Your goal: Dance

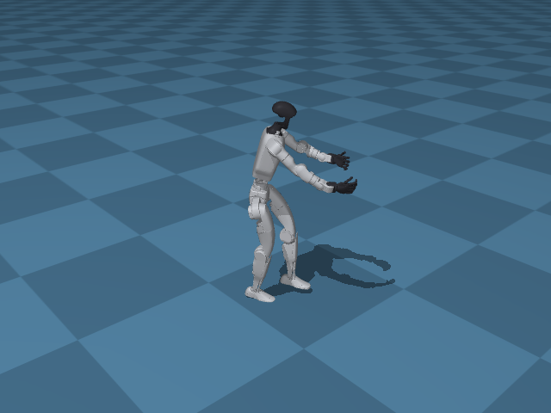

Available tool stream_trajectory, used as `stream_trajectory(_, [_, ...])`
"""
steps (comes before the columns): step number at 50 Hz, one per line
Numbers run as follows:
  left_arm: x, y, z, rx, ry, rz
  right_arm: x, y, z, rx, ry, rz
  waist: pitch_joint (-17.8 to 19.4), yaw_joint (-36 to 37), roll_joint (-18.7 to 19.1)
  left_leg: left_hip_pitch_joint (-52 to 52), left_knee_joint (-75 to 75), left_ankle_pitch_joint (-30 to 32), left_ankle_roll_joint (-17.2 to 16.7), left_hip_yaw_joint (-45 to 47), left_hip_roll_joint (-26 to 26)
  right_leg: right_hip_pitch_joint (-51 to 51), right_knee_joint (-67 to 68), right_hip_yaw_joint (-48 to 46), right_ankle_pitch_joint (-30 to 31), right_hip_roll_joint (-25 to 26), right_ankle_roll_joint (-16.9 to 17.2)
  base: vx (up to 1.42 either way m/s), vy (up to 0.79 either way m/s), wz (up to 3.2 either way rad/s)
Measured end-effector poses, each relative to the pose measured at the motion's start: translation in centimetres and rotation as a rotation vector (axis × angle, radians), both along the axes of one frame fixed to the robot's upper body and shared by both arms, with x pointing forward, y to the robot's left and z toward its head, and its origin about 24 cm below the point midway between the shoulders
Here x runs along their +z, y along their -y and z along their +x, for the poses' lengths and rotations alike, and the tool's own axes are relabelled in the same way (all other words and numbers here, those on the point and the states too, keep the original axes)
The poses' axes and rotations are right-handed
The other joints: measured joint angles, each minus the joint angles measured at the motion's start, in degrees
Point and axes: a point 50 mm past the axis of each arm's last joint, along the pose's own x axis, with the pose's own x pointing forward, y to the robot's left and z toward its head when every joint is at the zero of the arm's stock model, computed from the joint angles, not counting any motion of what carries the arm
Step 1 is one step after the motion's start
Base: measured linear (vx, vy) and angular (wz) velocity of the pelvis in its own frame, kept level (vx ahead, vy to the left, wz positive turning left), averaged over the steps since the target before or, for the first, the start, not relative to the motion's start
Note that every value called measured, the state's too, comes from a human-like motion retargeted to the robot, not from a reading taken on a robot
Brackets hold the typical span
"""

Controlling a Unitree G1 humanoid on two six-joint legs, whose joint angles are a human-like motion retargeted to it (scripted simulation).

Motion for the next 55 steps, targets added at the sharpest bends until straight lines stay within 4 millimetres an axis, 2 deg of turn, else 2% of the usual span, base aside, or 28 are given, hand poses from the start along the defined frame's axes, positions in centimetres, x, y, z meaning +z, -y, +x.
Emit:
stream_trajectory(2, [-0.9,-0.4,0.0,0.002,-0.021,0.007,-0.9,-0.4,-0.1,0.004,-0.017,0.01,-0.86,-0.44,-0.86,-2.34,8.86,-4.89,2.15,0.37,-1.32,-0.89,0.26,-0.16,0.07,-1.16,-0.13,0.03,0.16,0.18])
stream_trajectory(5, [-2.4,-1.0,0.0,0.006,-0.05,0.019,-2.4,-0.8,-0.5,-0.007,-0.041,0.027,-1.66,-0.87,-2.4,-4.12,19.28,-9.14,4.87,0.22,-4.3,-1.37,-0.02,0.11,0.71,-2.93,0.24,0.05,0.12,0.14])
stream_trajectory(8, [-4.3,-1.2,-0.3,-0.008,-0.093,0.037,-4.3,-0.6,-1.2,-0.04,-0.07,0.041,-2.33,-1.36,-3.65,-3.04,23.73,-12.43,5.09,0.04,-6.66,-0.81,-1.77,-0.9,1.63,-4.74,1.34,0.04,0.08,0.32])
stream_trajectory(12, [-8.2,-1.4,-1.2,-0.039,-0.195,0.059,-7.6,-0.1,-2.7,-0.073,-0.13,0.055,-3.4,-2.14,-4.91,1.52,20.54,-15.72,5.31,1.19,-7.54,0.82,-5.04,-2.78,2.72,-6.66,2.95,0.08,0.05,0.37])
stream_trajectory(17, [-14.9,-1.6,-3.7,-0.062,-0.377,0.092,-14.0,-0.5,-6.4,-0.098,-0.273,0.134,-4.96,-1.71,-5.88,9.76,4.87,-16.87,3.23,3.5,-6.29,3.22,-9.44,-4.91,3.51,-7.5,4.84,0.15,-0.01,0.24])
stream_trajectory(20, [-19.5,-1.7,-6.3,-0.085,-0.521,0.112,-18.1,-1.5,-9.5,-0.11,-0.371,0.207,-5.86,-1.39,-5.52,15.02,-6.39,-17.08,1.78,6.21,-4.62,4.82,-11.65,-6.85,2.97,-6.78,5.39,0.18,-0.05,0.3])
stream_trajectory(21, [-21.2,-2.0,-7.3,-0.086,-0.577,0.122,-19.3,-1.8,-10.5,-0.113,-0.405,0.223,-6.07,-0.94,-5.02,16.59,-9.57,-15.26,1.08,6.16,-4.25,5.34,-12.04,-7.42,2.74,-6.06,4.95,0.2,-0.03,0.2])
stream_trajectory(23, [-24.8,-2.7,-9.9,-0.065,-0.705,0.134,-21.6,-2.3,-12.9,-0.128,-0.476,0.235,-7.03,-0.95,-3.97,20.22,-15.03,-12.37,-0.19,8.38,-2.67,6.4,-12.58,-8.69,2.23,-4.94,4.48,0.3,0.01,0.38])
stream_trajectory(25, [-28.3,-3.8,-12.8,0.005,-0.857,0.118,-23.5,-2.9,-15.0,-0.156,-0.548,0.224,-7.85,-1.72,-3.51,22.4,-17.83,-11.52,-0.82,6.53,-3.46,7.62,-12.64,-9.07,1.72,-4.89,4.26,0.34,0.04,0.67])
stream_trajectory(28, [-32.9,-5.9,-17.6,0.227,-1.134,0.056,-24.9,-3.6,-16.7,-0.214,-0.613,0.152,-9.06,-3.82,-2.95,24.57,-19.64,-11.06,-1.52,6.47,-3.35,9.17,-10.82,-10.93,0.2,-5.24,3.6,0.33,0.08,0.81])
stream_trajectory(30, [-35.4,-7.4,-21.3,0.43,-1.324,-0.004,-24.8,-3.3,-16.8,-0.27,-0.621,0.119,-9.74,-3.45,-2.08,25.92,-20.07,-11.5,-1.6,5.58,-3.62,9.81,-8.5,-10.88,-1.04,-5.12,3.16,0.39,0.18,0.67])
stream_trajectory(33, [-38.1,-10.9,-27.1,0.771,-1.538,-0.065,-22.9,-2.3,-14.2,-0.261,-0.56,0.109,-11.1,-3.37,-0.23,27.05,-18.67,-13.45,-2.42,2.43,-2.64,9.04,-0.78,-11.91,-2.23,-5.21,2.41,0.44,0.09,0.62])
stream_trajectory(36, [-39.3,-15.2,-31.8,1.129,-1.624,-0.091,-18.8,-0.7,-9.9,-0.231,-0.454,0.078,-11.79,-2.05,1.13,28.72,-16.85,-15.01,-2.53,2.29,-0.08,5.7,12.57,-11.78,3.56,-5.06,-2.32,0.43,-0.08,0.09])
stream_trajectory(38, [-39.4,-18.3,-34.4,1.316,-1.636,-0.127,-14.4,1.3,-6.7,-0.259,-0.34,0.037,-11.21,-0.42,1.48,30.4,-16.13,-15.78,-1.84,3.08,1.09,0.53,24.78,-9.34,9.47,-5.22,-8.83,0.34,-0.13,-0.2])
stream_trajectory(40, [-39.1,-21.2,-36.7,1.451,-1.637,-0.16,-8.7,4.1,-4.2,-0.348,-0.197,-0.009,-10.77,1.24,0.7,31.4,-15.81,-16.08,-0.54,3.41,0.59,-5.5,33.12,-5.26,12.89,-3.99,-12.22,0.26,-0.22,0.17])
stream_trajectory(43, [-38.1,-25.3,-39.9,1.639,-1.621,-0.161,0.1,8.3,-2.8,-0.53,0.039,-0.078,-9.81,2.26,-1.76,33.46,-15.97,-16.04,1.77,2.59,-1.43,-9.29,30.9,-3.2,9.82,-2.83,-7.74,0.23,-0.39,0.61])
stream_trajectory(45, [-37.1,-27.8,-41.9,1.753,-1.601,-0.149,5.7,11.1,-3.4,-0.659,0.186,-0.117,-8.73,1.55,-3.24,35.58,-16.23,-16.07,2.77,0.85,-2.69,-10.32,24.93,-3.84,8.69,-3.34,-7.8,0.21,-0.46,1.02])
stream_trajectory(49, [-35.3,-31.2,-44.5,1.967,-1.545,-0.132,15.2,15.8,-7.3,-0.904,0.45,-0.166,-8.06,-0.11,-5.77,39.33,-18.04,-16.03,2.56,-0.82,-4.02,-9.66,4.35,-8.78,7.47,-6.98,-5.39,0.14,-0.53,0.88])
stream_trajectory(53, [-33.7,-33.6,-46.5,2.182,-1.471,-0.193,21.7,18.2,-12.3,-1.092,0.708,-0.157,-7.46,-2.01,-8.76,44.09,-19.58,-16.88,2.81,0.69,-4.35,-8.62,-11.55,-9.57,3.72,-6.97,-0.31,0.11,-0.52,0.34])
stream_trajectory(55, [-32.9,-34.5,-47.2,2.269,-1.421,-0.24,24.0,18.8,-14.9,-1.162,0.835,-0.138,-7.32,-2.41,-9.82,46.6,-20.13,-17.67,4.15,2.27,-4.04,-7.49,-16.31,-14.9,0.55,-7.32,1.58,0.03,-0.67,-0.19])
